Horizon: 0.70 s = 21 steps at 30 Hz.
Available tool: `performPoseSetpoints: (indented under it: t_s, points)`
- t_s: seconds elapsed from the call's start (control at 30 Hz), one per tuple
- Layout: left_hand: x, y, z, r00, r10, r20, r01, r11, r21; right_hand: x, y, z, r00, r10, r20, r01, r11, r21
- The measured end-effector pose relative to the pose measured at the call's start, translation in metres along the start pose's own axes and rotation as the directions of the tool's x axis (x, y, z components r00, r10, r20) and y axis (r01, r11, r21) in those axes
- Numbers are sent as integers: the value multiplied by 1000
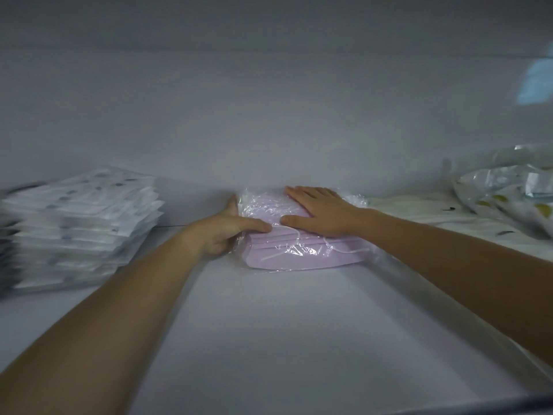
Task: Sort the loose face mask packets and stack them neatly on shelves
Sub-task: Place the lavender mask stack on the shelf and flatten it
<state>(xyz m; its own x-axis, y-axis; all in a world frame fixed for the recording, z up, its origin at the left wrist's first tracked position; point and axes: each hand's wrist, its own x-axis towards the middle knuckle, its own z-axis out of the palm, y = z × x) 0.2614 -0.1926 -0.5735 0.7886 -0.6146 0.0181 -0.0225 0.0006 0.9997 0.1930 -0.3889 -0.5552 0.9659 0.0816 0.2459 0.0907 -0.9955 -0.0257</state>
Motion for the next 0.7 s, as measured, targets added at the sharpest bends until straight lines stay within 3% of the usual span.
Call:
performPoseSetpoints:
  t_s: [0.17,0.3,0.43,0.5,0.6,0.7]
  points:
    - [-3,5,2,999,-41,-1,41,998,-40,4,3,-7,998,-17,57,14,999,49]
    - [-1,7,1,999,-46,-8,45,991,-123,8,2,-21,1000,22,0,-22,997,76]
    - [1,5,0,988,-127,-84,117,987,-108,-4,18,-33,991,126,35,-129,981,145]
    - [1,5,2,990,-89,-110,85,996,-38,-18,30,-34,985,144,91,-160,968,194]
    - [0,10,2,995,-62,-84,77,980,181,-32,37,-29,979,157,128,-158,988,-4]
    - [-4,18,-1,988,-133,-83,153,934,324,-23,31,-34,993,107,52,-91,967,-240]
